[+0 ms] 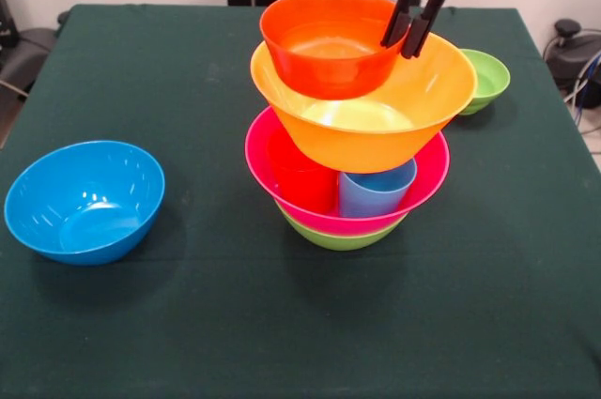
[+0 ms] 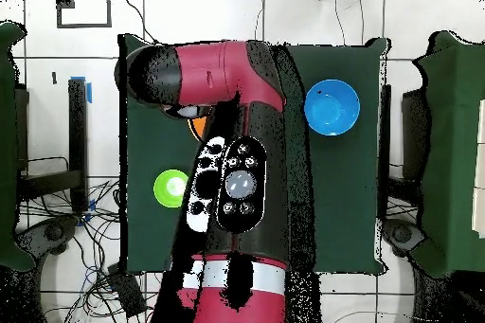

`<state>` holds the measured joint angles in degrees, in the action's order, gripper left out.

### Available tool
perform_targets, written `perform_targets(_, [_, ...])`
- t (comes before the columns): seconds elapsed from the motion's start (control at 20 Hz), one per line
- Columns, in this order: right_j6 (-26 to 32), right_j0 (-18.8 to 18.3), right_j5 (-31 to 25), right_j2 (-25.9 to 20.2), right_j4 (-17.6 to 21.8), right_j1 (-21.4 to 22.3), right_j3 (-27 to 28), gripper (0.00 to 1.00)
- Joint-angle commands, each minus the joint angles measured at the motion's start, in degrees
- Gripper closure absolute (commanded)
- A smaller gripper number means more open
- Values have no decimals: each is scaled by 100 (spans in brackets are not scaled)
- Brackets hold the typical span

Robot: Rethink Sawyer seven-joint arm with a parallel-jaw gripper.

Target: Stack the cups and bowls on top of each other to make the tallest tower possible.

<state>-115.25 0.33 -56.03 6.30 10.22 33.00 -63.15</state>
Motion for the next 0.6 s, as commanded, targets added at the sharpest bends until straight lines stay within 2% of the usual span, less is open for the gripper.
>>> perform_targets(0.05, [-215,82,360,-447,7,-54,-648,100])
perform_targets(0.6, [-342,174,384,-387,2,-71,-657,100])
